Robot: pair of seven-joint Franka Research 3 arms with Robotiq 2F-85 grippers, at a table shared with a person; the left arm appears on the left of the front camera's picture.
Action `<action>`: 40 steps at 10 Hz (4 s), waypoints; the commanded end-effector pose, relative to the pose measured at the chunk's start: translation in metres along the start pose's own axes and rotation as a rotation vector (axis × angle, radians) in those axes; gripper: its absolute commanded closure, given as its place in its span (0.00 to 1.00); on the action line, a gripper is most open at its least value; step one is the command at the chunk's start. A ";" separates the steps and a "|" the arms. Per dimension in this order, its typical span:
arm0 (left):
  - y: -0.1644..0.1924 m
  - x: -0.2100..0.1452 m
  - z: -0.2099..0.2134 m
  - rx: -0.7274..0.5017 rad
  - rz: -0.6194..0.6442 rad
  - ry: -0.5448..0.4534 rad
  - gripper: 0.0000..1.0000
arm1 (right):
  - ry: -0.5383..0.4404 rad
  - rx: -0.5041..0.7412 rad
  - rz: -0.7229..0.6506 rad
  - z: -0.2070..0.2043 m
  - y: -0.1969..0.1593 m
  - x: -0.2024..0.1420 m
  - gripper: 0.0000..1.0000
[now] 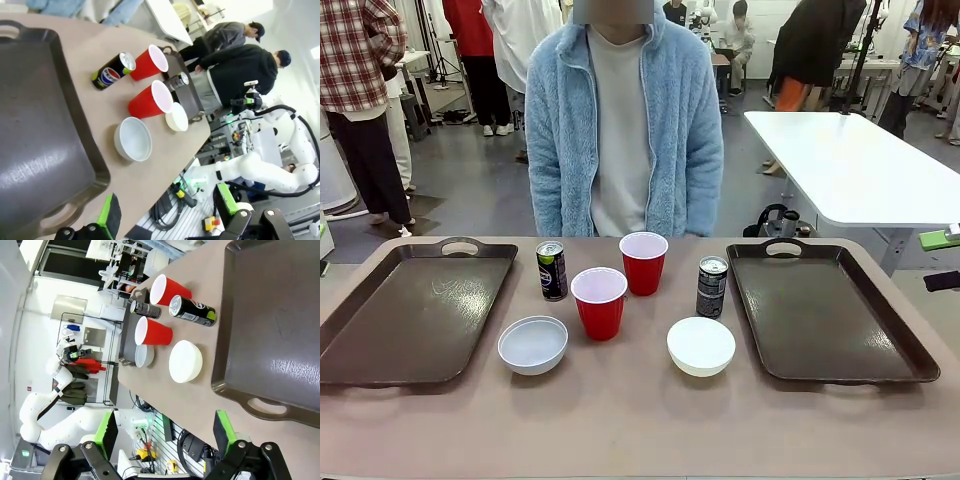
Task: Prepare tableware on both trays.
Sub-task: Pick up a Picnic Bowl from the table and place it on a Handle tray.
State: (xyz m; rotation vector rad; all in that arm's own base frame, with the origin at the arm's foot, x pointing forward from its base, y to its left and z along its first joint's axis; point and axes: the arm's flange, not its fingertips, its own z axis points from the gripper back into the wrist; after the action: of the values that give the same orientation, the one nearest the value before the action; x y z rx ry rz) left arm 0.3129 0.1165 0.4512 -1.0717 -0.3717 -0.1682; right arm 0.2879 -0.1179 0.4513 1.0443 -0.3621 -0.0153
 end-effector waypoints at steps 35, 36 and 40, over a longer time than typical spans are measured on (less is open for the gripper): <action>-0.066 0.032 -0.335 0.964 -0.291 0.502 0.00 | -0.011 0.029 0.009 -0.001 0.000 0.003 0.00; -0.056 0.031 -0.343 0.983 -0.286 0.518 0.00 | -0.011 0.029 0.009 -0.001 0.000 0.003 0.00; -0.028 0.033 -0.360 0.937 -0.269 0.524 0.59 | -0.011 0.029 0.009 -0.001 0.000 0.003 0.00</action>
State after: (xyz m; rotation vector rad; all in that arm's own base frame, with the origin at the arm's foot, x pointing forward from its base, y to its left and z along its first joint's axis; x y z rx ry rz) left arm 0.4056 -0.2072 0.3315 -0.0129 -0.0601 -0.4751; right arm 0.2884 -0.1169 0.4521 1.0489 -0.3583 -0.0206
